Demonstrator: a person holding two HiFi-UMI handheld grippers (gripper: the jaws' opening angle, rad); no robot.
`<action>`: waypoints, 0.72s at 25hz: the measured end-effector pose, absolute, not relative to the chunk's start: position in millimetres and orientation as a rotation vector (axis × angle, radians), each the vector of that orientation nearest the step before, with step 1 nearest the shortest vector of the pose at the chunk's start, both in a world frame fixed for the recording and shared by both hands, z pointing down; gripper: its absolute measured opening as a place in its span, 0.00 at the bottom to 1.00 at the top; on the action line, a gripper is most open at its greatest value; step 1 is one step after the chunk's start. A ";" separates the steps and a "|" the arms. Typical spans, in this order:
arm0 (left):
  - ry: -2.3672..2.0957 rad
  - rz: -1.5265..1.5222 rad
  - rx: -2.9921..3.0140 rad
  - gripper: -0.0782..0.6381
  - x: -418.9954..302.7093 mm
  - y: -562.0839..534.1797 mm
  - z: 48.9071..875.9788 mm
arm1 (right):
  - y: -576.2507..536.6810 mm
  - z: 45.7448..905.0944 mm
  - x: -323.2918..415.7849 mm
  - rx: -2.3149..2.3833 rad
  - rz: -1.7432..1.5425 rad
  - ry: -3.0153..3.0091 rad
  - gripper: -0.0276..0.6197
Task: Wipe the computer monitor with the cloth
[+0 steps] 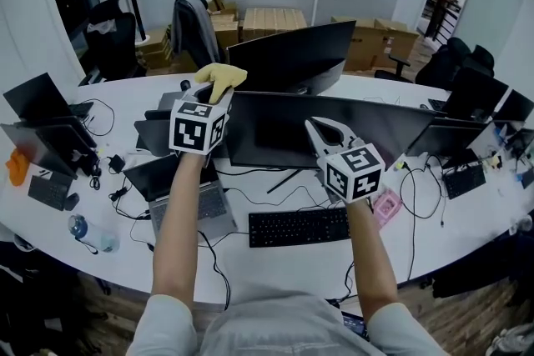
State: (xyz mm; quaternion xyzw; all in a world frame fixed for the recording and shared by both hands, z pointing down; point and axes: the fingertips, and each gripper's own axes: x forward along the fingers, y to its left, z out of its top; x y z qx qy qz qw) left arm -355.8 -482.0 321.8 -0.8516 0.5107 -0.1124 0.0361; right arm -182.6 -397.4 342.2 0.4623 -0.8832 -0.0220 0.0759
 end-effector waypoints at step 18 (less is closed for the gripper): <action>1.657 -0.532 -2.516 0.28 -393.2 -492.6 375.0 | -397.8 360.4 -211.2 1.362 -0.036 -2.609 0.08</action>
